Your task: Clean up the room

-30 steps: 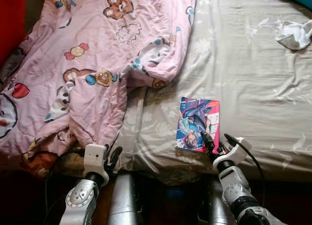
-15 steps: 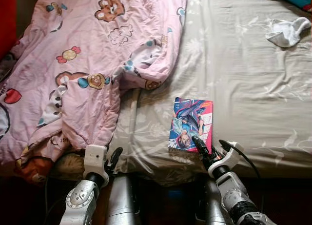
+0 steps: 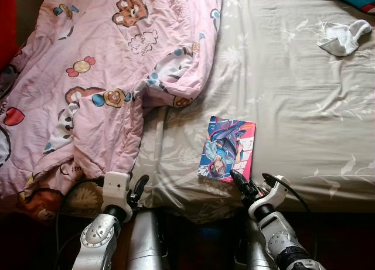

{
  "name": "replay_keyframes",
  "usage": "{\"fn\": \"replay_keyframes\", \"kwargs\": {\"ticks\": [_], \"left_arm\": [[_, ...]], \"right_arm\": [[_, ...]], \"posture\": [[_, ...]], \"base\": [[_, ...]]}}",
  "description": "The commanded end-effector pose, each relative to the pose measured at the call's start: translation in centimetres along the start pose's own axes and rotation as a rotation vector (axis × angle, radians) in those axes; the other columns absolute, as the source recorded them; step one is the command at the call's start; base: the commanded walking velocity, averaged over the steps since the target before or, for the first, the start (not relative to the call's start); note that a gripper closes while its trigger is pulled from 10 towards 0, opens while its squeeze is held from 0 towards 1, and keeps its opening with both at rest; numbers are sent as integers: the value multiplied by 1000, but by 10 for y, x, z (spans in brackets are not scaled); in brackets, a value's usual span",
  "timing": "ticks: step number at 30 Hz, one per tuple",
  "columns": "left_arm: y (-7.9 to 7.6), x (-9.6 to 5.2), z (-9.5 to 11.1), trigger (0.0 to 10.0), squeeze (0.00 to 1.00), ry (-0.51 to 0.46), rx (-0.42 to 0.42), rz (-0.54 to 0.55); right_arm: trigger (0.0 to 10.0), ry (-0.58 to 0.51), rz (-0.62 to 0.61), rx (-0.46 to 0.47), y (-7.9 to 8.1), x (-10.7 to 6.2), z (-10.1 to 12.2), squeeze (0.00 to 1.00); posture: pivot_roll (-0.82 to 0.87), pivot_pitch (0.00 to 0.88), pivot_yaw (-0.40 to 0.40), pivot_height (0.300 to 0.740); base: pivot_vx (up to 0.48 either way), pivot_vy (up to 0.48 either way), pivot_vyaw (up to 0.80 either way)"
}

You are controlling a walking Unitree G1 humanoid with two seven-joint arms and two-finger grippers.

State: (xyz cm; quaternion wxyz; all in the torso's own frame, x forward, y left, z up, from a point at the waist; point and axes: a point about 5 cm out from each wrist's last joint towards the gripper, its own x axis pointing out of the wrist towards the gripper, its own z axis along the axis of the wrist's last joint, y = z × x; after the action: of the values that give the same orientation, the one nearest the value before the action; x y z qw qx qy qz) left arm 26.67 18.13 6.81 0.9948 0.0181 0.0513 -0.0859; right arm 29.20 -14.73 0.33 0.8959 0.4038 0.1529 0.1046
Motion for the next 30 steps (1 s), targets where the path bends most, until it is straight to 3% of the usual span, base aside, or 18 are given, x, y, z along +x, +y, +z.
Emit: {"fn": "replay_keyframes", "kwargs": {"ticks": [1, 9, 24, 28, 30], "left_arm": [[4, -6, -12, 10000, 0, 55, 8, 10], [4, -6, -16, 10000, 0, 64, 5, 13], [5, 2, -20, 10000, 0, 67, 3, 31], [6, 5, -22, 10000, 0, 69, 2, 42], [8, 8, -21, 10000, 0, 65, -1, 55]], "right_arm": [[0, 148, 1, 77, 3, -8, -41, 0], [0, 135, 6, 69, 2, -9, -40, 0], [0, -43, -32, 13, 4, 0, -11, 0], [0, -54, -57, -30, 2, 0, -8, 0], [0, -82, -94, -96, 1, 0, -2, 0]], "posture": [[144, 345, 108, 603], [139, 341, 103, 603], [116, 303, 86, 603], [109, 282, 76, 603], [99, 261, 65, 603]], "base": [[0, 0, 0], [0, 0, 0], [0, 0, 0], [0, 0, 0], [0, 0, 0]]}}
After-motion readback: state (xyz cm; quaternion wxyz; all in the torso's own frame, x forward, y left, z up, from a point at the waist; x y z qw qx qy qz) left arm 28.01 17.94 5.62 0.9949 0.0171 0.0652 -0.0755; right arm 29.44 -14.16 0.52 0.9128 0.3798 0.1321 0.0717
